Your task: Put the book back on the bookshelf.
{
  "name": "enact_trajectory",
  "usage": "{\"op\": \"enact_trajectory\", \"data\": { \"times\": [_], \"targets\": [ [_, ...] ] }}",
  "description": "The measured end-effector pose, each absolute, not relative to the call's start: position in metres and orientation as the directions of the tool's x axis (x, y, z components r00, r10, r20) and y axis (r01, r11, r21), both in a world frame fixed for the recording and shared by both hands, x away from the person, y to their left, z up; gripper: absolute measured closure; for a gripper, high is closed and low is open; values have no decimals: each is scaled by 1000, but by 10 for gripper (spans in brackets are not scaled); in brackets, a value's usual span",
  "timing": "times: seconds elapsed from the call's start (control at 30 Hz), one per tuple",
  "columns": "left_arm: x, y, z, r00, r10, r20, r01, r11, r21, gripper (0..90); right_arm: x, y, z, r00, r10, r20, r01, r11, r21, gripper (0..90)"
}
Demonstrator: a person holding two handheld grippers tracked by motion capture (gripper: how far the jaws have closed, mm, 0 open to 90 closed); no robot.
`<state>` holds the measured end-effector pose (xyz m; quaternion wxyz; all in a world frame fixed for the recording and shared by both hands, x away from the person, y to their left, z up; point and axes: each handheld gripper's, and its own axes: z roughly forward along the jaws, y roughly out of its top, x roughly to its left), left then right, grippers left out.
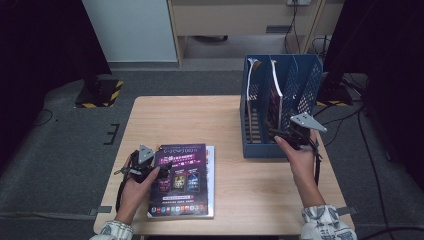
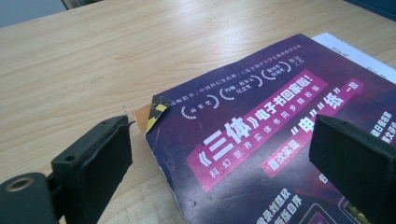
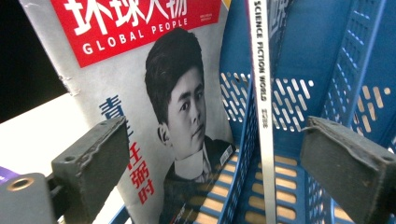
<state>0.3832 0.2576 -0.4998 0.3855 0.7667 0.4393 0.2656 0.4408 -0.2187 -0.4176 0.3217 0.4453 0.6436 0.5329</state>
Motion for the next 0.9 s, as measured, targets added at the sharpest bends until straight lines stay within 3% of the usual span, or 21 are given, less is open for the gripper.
{"op": "enact_trajectory", "data": {
  "times": [0.4,0.9],
  "targets": [
    [386,259,-498,455,887,78,469,-314,826,72,411,-224,-442,-419,908,22,256,95,962,86],
    [386,260,-499,454,888,68,477,-307,824,71,393,-192,-457,-514,858,-9,273,173,946,94]
  ]
}}
